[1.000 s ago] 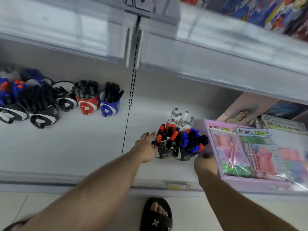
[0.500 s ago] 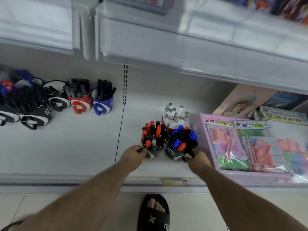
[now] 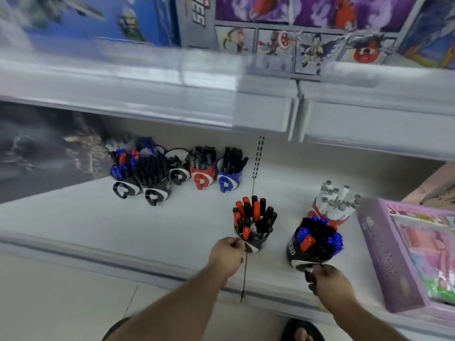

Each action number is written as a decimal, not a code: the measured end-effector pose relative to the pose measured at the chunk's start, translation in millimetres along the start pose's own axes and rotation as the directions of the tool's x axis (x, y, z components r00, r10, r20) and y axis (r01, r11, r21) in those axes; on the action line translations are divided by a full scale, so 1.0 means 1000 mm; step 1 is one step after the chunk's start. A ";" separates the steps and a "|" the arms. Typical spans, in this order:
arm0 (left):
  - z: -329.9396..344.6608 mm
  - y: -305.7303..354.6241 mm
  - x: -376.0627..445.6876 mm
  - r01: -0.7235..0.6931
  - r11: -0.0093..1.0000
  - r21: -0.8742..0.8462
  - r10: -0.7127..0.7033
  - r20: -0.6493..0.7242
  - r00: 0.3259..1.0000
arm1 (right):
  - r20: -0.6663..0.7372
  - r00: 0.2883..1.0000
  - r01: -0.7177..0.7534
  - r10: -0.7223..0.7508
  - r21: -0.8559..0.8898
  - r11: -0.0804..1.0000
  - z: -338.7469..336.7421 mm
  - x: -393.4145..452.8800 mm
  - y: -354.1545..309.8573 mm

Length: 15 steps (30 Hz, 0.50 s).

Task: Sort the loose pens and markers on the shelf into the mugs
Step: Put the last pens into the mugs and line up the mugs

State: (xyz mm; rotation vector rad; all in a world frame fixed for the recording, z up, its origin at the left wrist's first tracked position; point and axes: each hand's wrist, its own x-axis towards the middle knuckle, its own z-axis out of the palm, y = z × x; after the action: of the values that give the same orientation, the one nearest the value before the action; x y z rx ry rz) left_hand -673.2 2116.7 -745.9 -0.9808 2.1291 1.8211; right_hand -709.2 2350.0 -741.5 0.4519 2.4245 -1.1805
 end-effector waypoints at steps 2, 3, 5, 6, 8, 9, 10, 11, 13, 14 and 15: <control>-0.026 -0.001 0.005 0.005 0.999 -0.052 -0.007 -0.050 0.999 | 0.035 0.999 0.030 -0.030 0.005 1.000 0.019 -0.009 -0.018; -0.039 -0.001 0.007 0.013 0.997 -0.070 -0.018 -0.072 0.997 | 0.060 0.997 0.043 -0.044 0.020 0.999 0.030 -0.012 -0.028; -0.063 -0.002 0.014 0.026 0.996 -0.089 -0.036 -0.114 0.993 | 0.106 0.992 0.068 -0.072 0.048 0.997 0.055 -0.018 -0.049; -0.074 -0.005 0.019 0.033 0.995 -0.094 -0.046 -0.141 0.989 | 0.128 0.988 0.077 -0.084 0.053 0.996 0.068 -0.019 -0.058; -0.094 -0.008 0.032 0.052 0.994 -0.091 -0.068 -0.188 0.980 | 0.152 0.983 0.096 -0.105 0.062 0.993 0.092 -0.018 -0.074; -0.103 -0.009 0.039 0.062 0.994 -0.094 -0.080 -0.209 0.975 | 0.162 0.981 0.098 -0.108 0.067 0.993 0.104 -0.016 -0.080; -0.110 -0.009 0.045 0.072 0.993 -0.097 -0.092 -0.226 0.970 | 0.173 0.979 0.093 -0.107 0.086 0.992 0.115 -0.013 -0.085; -0.116 -0.009 0.052 0.078 0.992 -0.104 -0.101 -0.242 0.965 | 0.186 0.978 0.081 -0.099 0.103 0.991 0.125 -0.011 -0.090; -0.124 -0.008 0.067 0.077 0.989 -0.125 -0.108 -0.261 0.959 | 0.203 0.976 0.060 -0.083 0.117 0.991 0.145 -0.003 -0.100; -0.126 -0.007 0.075 0.072 0.988 -0.134 -0.106 -0.265 0.958 | 0.211 0.974 0.054 -0.079 0.123 0.991 0.153 0.000 -0.105; -0.128 -0.006 0.083 0.066 0.988 -0.138 -0.101 -0.269 0.958 | 0.223 0.972 0.048 -0.076 0.128 0.991 0.161 0.003 -0.111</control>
State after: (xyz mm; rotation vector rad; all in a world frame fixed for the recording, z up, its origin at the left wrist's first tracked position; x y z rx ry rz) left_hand -697.6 1967.1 -763.5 -1.4085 2.0996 1.8958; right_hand -727.7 2156.2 -759.2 0.2614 2.1933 -1.3345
